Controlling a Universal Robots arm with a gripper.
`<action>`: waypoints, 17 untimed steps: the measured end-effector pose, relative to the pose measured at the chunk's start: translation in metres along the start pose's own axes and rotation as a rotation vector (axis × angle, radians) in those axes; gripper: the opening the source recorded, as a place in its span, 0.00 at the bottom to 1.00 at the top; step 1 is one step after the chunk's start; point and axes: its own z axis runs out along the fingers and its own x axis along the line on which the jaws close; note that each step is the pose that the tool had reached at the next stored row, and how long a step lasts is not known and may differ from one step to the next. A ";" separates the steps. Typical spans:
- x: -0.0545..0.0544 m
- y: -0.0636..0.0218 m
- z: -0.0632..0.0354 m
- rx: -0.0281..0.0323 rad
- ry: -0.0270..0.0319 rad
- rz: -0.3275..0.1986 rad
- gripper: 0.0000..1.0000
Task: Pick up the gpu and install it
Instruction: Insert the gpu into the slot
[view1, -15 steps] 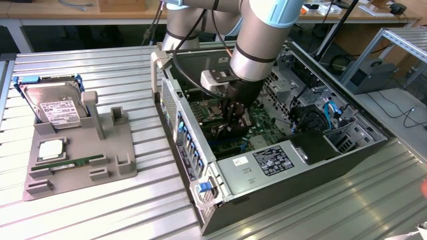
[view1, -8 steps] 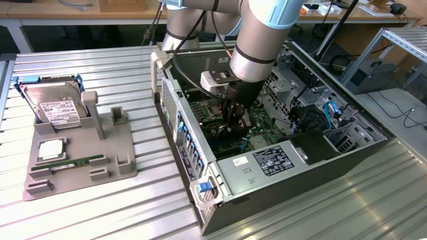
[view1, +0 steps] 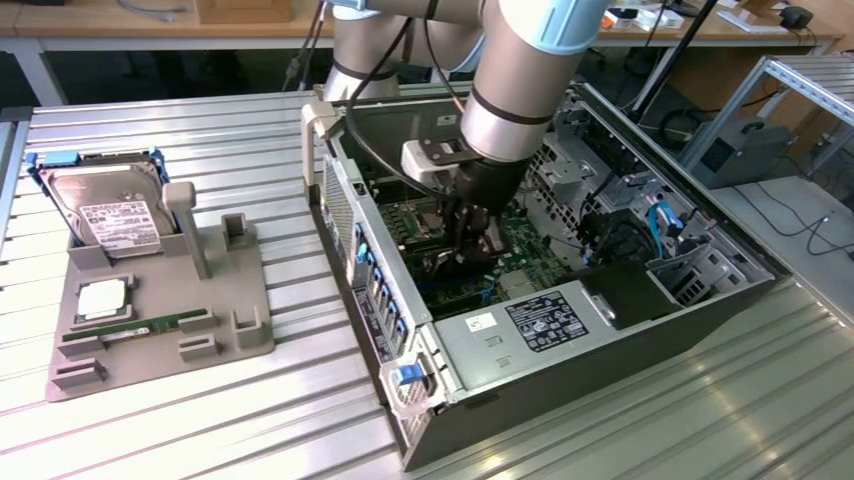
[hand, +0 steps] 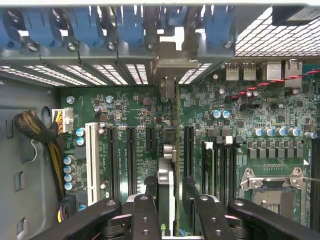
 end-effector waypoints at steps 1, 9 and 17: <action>0.000 0.0001 -0.0030 0.0004 -0.0001 0.000 0.34; -0.001 0.0008 -0.0141 0.0014 -0.0007 0.000 0.34; 0.000 0.0044 -0.0084 0.0010 -0.0007 0.000 0.34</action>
